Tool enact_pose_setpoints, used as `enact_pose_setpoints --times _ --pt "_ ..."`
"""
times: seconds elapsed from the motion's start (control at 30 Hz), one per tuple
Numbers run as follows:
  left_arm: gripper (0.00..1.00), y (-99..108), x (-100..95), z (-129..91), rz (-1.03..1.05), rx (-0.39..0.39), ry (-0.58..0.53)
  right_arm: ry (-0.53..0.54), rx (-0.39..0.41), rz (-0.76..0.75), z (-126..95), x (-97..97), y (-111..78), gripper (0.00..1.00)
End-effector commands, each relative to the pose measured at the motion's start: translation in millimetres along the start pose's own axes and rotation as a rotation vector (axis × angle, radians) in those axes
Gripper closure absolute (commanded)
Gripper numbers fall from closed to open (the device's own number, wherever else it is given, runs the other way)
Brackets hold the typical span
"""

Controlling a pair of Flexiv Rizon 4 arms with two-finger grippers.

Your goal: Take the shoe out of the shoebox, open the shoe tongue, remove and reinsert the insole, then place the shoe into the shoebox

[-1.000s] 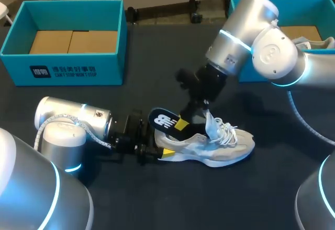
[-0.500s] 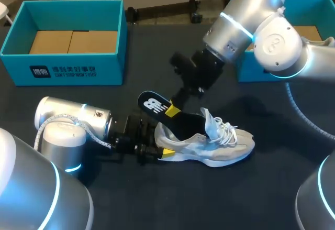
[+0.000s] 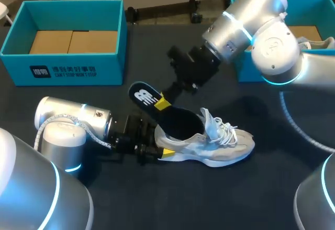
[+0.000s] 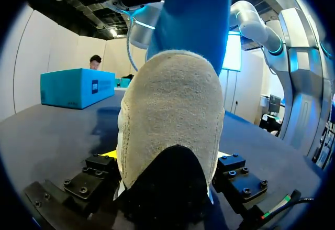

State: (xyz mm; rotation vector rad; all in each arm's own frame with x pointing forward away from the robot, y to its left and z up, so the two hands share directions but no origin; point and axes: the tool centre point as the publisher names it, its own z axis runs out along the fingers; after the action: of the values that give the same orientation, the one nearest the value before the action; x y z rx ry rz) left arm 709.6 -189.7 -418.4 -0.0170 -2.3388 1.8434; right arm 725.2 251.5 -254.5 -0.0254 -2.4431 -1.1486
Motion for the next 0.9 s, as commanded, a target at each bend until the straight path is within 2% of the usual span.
enact_pose_setpoints --times 0.03,0.3,0.4,0.43,0.47,0.83,0.87,0.9 --pt "1.00 3.5 -0.7 1.2 0.000 -0.001 -0.001 -0.004 -0.028 -0.007 -5.8 -0.1 18.2 1.00" --pt "1.00 3.5 -0.7 1.2 0.000 -0.001 -0.001 -0.026 -0.102 0.040 -44.3 16.9 50.9 1.00" --pt "1.00 3.5 -0.7 1.2 0.000 -0.001 -0.001 0.011 -0.210 0.069 -61.9 26.8 60.3 1.00" --pt "1.00 3.5 -0.7 1.2 0.000 -0.001 -0.001 0.015 -0.232 0.051 -71.4 34.1 64.6 1.00" --pt "1.00 3.5 -0.7 1.2 0.000 -0.001 -0.001 0.004 -0.219 0.046 -74.9 39.6 68.2 1.00" --pt "1.00 3.5 -0.7 1.2 0.000 -0.001 -0.001 0.004 -0.219 0.046 -74.9 39.6 68.2 1.00" --pt "1.00 3.5 -0.7 1.2 0.000 -0.001 -0.001 0.046 -0.196 0.098 -62.0 25.3 61.6 1.00" --pt "1.00 3.5 -0.7 1.2 0.000 -0.001 -0.001 0.066 -0.214 0.101 -58.8 21.0 59.2 1.00"
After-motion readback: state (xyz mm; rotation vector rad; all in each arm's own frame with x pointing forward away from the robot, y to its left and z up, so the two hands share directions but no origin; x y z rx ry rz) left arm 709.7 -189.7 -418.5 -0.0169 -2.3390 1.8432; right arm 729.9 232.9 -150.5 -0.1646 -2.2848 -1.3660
